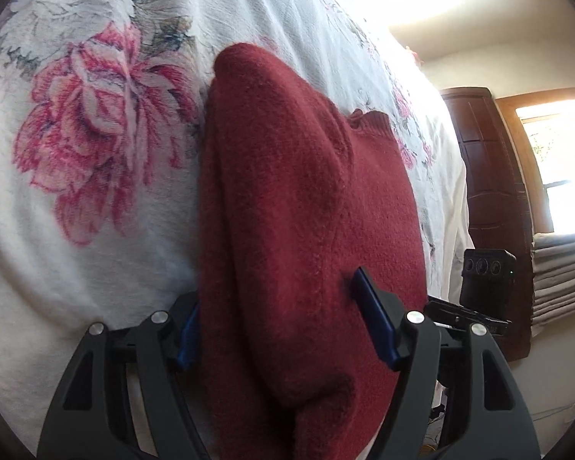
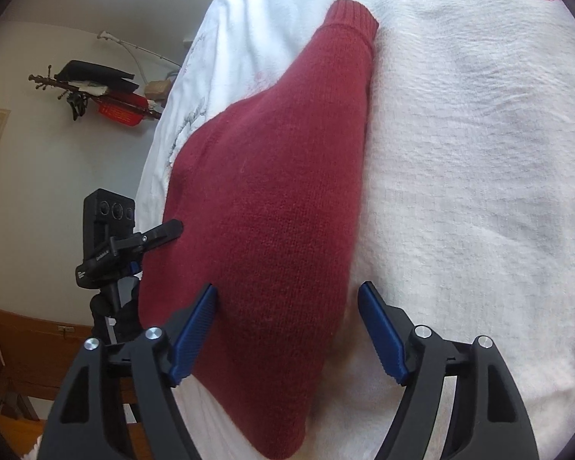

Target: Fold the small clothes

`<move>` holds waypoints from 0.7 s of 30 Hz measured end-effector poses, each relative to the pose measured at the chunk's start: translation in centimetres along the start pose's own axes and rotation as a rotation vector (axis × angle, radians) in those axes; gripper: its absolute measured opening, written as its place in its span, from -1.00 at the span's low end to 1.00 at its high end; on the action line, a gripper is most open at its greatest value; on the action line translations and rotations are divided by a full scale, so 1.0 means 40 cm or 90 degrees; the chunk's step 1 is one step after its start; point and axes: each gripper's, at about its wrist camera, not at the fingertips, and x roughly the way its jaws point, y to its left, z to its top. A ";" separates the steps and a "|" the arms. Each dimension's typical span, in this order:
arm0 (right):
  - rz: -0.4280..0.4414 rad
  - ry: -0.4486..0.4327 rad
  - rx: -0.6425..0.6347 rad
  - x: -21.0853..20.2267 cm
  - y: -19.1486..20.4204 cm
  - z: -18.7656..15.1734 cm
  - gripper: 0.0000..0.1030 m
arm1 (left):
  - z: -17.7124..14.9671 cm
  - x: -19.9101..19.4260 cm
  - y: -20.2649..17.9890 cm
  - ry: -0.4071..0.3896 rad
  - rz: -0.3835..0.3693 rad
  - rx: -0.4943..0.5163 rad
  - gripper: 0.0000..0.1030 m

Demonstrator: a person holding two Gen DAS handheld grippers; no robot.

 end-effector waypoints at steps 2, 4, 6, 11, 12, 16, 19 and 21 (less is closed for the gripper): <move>0.019 0.001 0.018 0.022 -0.009 0.007 0.55 | 0.002 0.028 -0.013 0.014 0.008 0.010 0.35; 0.035 0.003 0.033 0.039 -0.014 0.014 0.56 | 0.004 0.038 -0.013 0.017 0.003 0.008 0.36; 0.052 0.006 0.041 0.053 -0.011 0.023 0.56 | 0.007 0.040 -0.010 0.012 -0.002 0.004 0.24; 0.059 -0.008 0.037 0.045 0.011 0.023 0.02 | -0.007 0.028 -0.007 -0.010 -0.036 -0.012 -0.25; 0.066 -0.015 0.036 0.031 0.014 0.020 -0.02 | -0.012 0.024 -0.008 -0.014 -0.046 -0.017 -0.27; 0.076 -0.029 0.004 -0.031 0.058 0.004 -0.10 | -0.043 0.007 -0.045 -0.031 -0.097 -0.022 -0.30; 0.066 -0.035 -0.026 -0.089 0.092 -0.016 -0.11 | -0.083 0.002 -0.105 -0.031 -0.116 -0.003 -0.31; 0.061 -0.042 -0.041 -0.145 0.104 -0.037 -0.11 | -0.114 0.008 -0.154 -0.025 -0.125 0.012 -0.31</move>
